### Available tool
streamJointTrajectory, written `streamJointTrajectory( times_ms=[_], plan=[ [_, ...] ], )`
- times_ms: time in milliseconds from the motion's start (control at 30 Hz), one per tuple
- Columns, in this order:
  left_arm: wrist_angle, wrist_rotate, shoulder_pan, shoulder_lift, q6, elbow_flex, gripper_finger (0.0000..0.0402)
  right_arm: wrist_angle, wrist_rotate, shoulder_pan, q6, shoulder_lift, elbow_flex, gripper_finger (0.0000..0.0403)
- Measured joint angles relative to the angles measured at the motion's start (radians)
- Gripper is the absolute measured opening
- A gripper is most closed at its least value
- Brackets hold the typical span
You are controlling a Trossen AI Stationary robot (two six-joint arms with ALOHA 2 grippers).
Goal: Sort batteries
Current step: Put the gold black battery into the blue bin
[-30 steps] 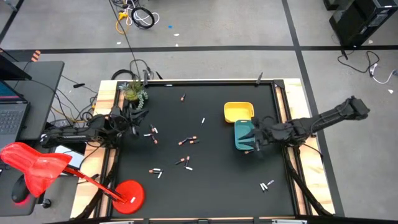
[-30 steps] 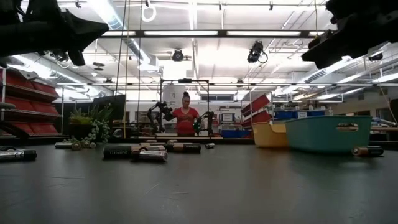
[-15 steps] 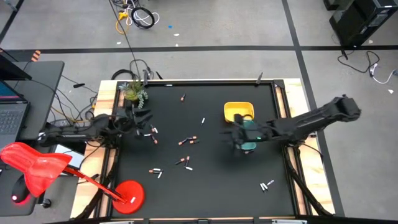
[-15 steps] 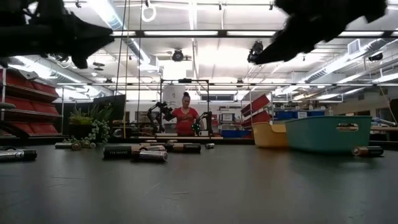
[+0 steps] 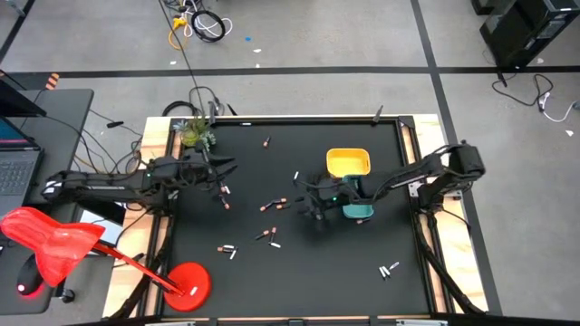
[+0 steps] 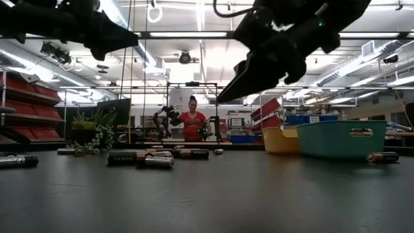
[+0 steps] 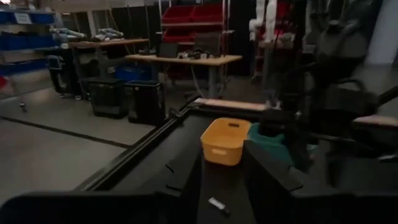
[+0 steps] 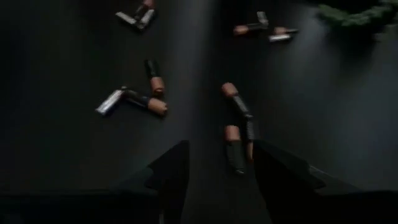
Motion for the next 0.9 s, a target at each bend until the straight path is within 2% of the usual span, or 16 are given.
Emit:
streamJointTrajectory(
  times_ms=[100,167,433,900],
  plan=[
    [0.001,-0.011,0.001,0.036,0.018,0.0,0.0117,0.077,-0.052,-0.004,0.009,0.062,0.003,0.0187],
    [0.001,-0.011,0.001,0.061,0.016,0.0,0.0117,0.057,-0.066,-0.012,0.016,0.11,0.04,0.0189],
    [-0.022,-0.013,0.001,0.126,-0.01,0.0,0.0117,-0.199,-0.067,-0.026,-0.036,0.27,0.298,0.0185],
    [-0.031,-0.013,0.001,0.151,-0.016,-0.001,0.0117,-0.179,-0.111,-0.097,-0.058,0.345,0.319,0.0183]
  ],
)
